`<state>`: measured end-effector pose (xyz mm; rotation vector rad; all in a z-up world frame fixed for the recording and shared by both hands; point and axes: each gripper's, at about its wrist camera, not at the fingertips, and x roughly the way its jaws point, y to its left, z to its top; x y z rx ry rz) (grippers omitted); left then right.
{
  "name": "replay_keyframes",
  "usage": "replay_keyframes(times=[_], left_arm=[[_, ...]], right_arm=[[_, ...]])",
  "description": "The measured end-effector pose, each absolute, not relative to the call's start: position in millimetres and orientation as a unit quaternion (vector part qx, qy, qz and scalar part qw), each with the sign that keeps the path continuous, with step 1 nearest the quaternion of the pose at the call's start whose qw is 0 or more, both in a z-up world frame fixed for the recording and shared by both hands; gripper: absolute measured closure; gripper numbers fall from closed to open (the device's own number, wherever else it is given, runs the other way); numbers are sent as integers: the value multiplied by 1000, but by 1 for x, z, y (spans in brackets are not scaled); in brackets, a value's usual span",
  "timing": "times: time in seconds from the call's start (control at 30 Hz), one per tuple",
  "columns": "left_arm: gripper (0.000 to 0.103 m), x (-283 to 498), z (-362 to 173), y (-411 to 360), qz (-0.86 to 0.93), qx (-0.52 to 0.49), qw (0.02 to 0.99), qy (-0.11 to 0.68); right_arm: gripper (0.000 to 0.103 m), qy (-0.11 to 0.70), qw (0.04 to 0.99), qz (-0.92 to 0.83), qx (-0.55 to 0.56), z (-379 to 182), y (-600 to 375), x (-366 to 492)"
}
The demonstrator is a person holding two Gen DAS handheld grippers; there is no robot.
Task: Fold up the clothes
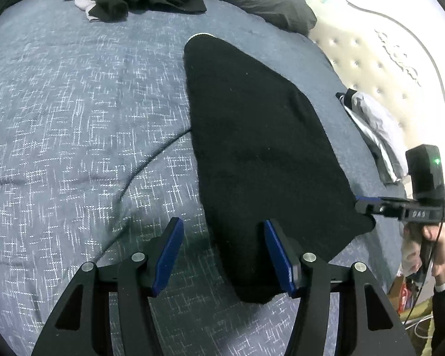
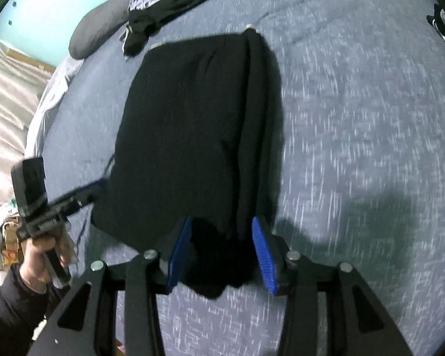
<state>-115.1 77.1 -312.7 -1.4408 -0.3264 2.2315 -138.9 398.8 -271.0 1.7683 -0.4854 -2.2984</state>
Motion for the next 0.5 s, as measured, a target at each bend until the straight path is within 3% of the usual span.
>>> replay_keyframes(times=[0.27,0.33,0.5], left_arm=[[42,-115,-307,76,806,-526,244,-120],[42,-118,-305,73,799,-528,254,-131],[39,-124,-317,79,785,-539,263,-153]], right_arm=[[59,-208,92,-768,599,-280,405,-137],[51,-216,92,-764,601,-281,408,-140],[42,-247,100,-746,610,-293,409,-149]])
